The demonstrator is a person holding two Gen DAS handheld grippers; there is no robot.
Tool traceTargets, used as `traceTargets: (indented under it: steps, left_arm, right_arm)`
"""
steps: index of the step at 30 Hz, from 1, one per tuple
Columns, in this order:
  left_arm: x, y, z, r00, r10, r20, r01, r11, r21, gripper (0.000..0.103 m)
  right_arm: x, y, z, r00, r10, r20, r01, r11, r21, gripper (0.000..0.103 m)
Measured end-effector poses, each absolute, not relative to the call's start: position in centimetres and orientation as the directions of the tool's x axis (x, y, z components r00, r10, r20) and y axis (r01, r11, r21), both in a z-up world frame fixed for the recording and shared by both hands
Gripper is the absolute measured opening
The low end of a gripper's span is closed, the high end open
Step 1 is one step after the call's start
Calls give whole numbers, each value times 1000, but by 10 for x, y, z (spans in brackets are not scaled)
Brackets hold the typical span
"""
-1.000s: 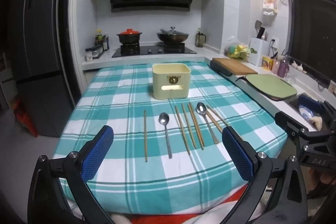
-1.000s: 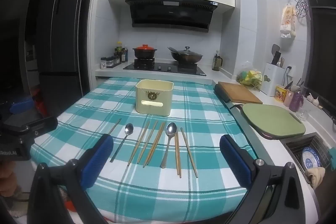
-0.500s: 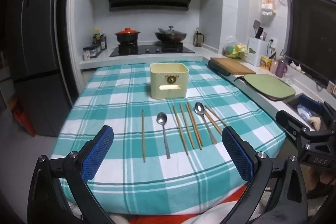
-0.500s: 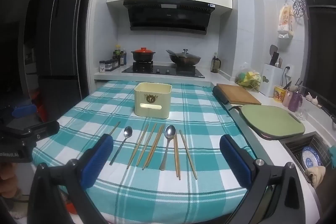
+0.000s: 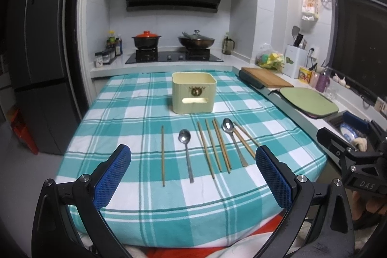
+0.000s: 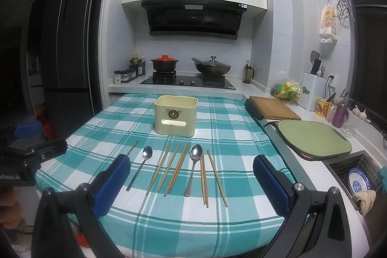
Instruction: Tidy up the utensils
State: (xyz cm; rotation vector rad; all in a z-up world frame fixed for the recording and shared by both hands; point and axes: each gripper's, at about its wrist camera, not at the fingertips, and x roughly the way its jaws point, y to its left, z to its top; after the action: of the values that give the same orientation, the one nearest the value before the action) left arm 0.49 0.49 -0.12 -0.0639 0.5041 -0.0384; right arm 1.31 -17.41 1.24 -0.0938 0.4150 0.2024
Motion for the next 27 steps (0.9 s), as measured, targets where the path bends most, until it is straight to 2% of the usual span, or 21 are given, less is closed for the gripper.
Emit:
traceTargets:
  steps: [27]
  left_arm:
    - [11, 10, -3, 874, -46, -484, 2, 996, -91, 103]
  right_arm:
    - [17, -177, 9, 895, 175, -410, -209, 977, -39, 103]
